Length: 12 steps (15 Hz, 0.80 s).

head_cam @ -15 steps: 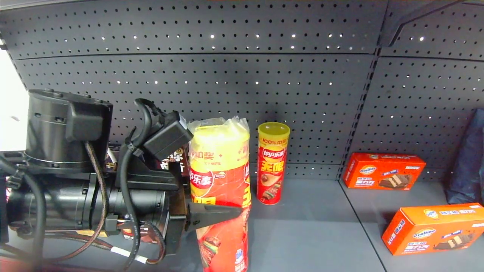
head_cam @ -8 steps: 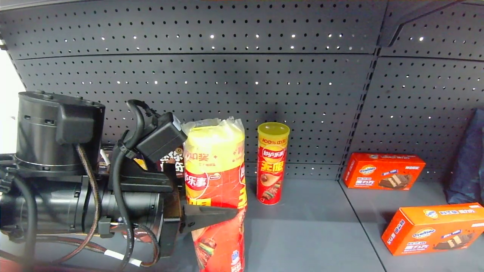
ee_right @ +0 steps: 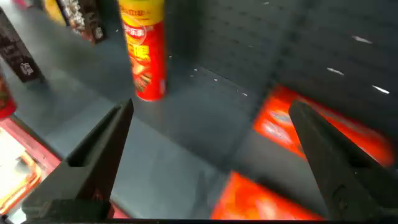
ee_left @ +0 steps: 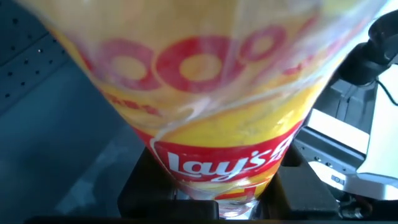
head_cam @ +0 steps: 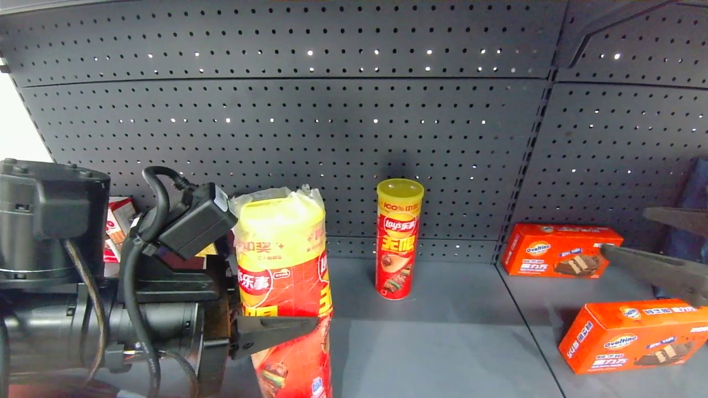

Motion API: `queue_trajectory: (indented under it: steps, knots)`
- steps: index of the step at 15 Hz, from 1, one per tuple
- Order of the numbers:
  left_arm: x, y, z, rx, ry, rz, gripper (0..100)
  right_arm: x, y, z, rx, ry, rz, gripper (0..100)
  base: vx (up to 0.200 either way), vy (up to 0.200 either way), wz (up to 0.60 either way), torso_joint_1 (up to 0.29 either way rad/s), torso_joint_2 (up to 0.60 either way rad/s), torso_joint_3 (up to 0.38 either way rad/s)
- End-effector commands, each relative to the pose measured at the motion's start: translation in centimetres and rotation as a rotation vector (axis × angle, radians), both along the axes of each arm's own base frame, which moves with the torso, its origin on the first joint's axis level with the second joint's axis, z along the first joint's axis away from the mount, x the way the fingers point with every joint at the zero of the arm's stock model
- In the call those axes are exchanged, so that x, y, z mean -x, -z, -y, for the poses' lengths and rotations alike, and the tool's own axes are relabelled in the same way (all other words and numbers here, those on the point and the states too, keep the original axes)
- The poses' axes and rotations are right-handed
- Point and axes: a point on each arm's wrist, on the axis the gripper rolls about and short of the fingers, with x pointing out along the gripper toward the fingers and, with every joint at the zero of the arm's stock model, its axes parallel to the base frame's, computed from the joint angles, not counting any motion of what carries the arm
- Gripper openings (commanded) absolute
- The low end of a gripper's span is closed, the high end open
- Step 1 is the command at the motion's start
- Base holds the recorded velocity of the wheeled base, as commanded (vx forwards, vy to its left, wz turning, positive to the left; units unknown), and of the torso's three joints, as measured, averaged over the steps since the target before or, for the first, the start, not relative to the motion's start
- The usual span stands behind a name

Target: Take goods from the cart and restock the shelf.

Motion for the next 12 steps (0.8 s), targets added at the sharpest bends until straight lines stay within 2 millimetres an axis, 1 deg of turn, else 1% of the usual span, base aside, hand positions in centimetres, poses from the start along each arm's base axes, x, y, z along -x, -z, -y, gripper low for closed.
queue_trajectory:
  steps: [1, 2, 4, 5, 6, 8, 10, 12]
  knots:
    - [0.6, 0.1, -0.9, 0.004, -0.023, 0.006, 0, -5.6, 1.6, -3.4, 0.042, -0.064, -0.088, 100, 0.000, 0.000, 0.00, 0.000, 0.00, 0.000]
    - [0.8, 0.2, -1.1, 0.004, -0.028, 0.004, 0, -6.3, 1.6, -4.0, 0.045, -0.074, -0.095, 100, 0.000, 0.000, 0.00, 0.000, 0.00, 0.000]
    - [1.0, 0.0, -1.3, 0.009, -0.031, 0.011, 0, -7.8, 2.7, -4.9, 0.064, -0.084, -0.137, 100, 0.000, 0.000, 0.00, 0.000, 0.00, 0.000]
    - [1.0, 0.0, -1.3, 0.009, -0.031, 0.011, 0, -7.8, 2.7, -4.9, 0.064, -0.084, -0.136, 100, 0.000, 0.000, 0.00, 0.000, 0.00, 0.000]
    - [1.0, 0.0, -1.2, 0.010, -0.030, 0.014, 0, -8.4, 3.2, -6.1, 0.057, -0.130, -0.131, 100, 0.000, 0.000, 0.00, 0.000, 0.00, 0.000]
    - [1.0, -0.1, -1.3, 0.012, -0.030, 0.016, 0, -8.8, 3.7, -7.5, 0.055, -0.178, -0.131, 100, 0.000, 0.000, 0.00, 0.000, 0.00, 0.000]
    - [1.0, 0.0, -1.2, 0.011, -0.030, 0.015, 0, -9.5, 4.7, -8.1, 0.069, -0.186, -0.155, 100, 0.000, 0.000, 0.00, 0.000, 0.00, 0.000]
    - [1.0, 0.0, -1.2, 0.010, -0.028, 0.014, 0, -10.2, 5.1, -8.4, 0.059, -0.188, -0.134, 100, 0.000, 0.000, 0.00, 0.000, 0.00, 0.000]
